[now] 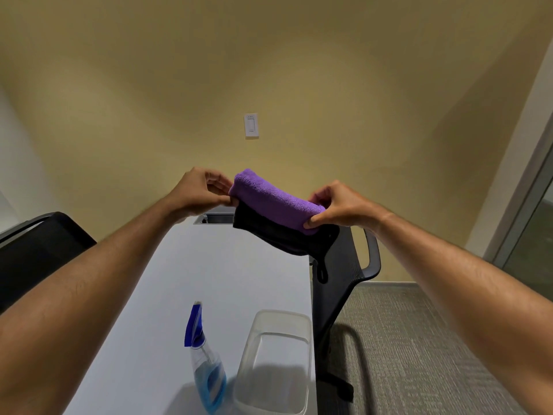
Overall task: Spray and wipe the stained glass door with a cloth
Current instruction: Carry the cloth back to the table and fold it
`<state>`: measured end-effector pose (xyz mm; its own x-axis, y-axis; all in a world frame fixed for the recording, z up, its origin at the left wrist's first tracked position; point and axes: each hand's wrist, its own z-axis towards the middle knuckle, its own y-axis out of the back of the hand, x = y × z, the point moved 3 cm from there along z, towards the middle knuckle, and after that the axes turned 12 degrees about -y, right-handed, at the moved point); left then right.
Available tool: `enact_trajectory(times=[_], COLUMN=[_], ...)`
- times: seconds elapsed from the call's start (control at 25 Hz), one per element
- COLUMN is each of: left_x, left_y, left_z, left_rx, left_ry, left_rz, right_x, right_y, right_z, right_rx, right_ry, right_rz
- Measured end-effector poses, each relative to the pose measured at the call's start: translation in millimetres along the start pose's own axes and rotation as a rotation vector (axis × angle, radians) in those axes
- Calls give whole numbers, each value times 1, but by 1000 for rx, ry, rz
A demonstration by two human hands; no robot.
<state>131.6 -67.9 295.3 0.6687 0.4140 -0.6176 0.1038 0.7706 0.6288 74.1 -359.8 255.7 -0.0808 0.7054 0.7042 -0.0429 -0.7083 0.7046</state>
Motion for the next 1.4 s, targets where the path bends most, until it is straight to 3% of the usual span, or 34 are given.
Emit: enact_trajectory(times=[0.24,0.4,0.64,0.84,1.08,1.4], left_x=[-14,-19,-16,-12,-15,8], left_y=[-8,-24,-40,-46,-59,-68], left_z=[5,4,1,0,-1,-15], left_rx=[134,329,434,433,520,533], left_ry=[-125,-150,-126,-91,-128,-59], left_rz=[155,254,268,292,394,392], right_x=[9,12,9,6,13,4], right_y=[1,-6,-6,-12,-32,-44], right_z=[6,6,5,3,2,0], right_rx=[59,125,149,174,184,192], right_ry=[3,7,-3,-4,51,-17], right_rz=[-268,-294,-284,-313,-680,-601])
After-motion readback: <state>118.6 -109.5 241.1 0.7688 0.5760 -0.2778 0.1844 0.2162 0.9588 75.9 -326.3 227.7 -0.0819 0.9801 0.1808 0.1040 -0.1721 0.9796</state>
